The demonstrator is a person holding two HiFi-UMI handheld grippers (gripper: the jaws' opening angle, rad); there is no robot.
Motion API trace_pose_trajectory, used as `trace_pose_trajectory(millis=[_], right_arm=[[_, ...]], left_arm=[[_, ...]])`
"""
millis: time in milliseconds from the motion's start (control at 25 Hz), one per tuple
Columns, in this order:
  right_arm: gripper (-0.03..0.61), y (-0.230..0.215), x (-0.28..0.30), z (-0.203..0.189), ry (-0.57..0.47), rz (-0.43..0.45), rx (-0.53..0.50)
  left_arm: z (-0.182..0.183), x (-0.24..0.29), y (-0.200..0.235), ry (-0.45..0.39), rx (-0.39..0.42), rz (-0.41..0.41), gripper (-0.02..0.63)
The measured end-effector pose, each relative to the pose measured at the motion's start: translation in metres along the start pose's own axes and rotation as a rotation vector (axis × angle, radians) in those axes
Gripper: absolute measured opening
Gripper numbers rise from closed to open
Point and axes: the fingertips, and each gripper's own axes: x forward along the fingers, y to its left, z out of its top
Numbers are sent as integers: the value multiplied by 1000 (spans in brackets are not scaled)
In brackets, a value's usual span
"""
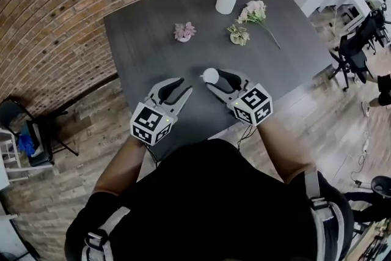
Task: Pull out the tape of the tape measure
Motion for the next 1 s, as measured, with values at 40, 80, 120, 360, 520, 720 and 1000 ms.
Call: trace_pose_trajectory(millis=[40,80,120,360,520,720,1000], right_arm=[[210,7,-5,7,-17,7,-13],[210,15,-10,14,-34,13,-27],[209,22,-14,20,-50,19,-43],[209,59,-32,28,-68,69,-148],[209,71,-39,26,-62,92,-163],[209,77,-46,26,-64,81,-164],[207,33,-60,30,-128,-81,-47]], left_arm=[[6,1,-8,-3,40,-24,124],[11,2,-15,-6,80,-44,136],[15,2,-20,-10,115,-58,138],[22,-7,-38,-10,179,-144,138],[20,-14,-54,13,220,-239,134],[18,-18,-70,17,272,-299,14],[33,-17,-28,-88,160,-90,11]])
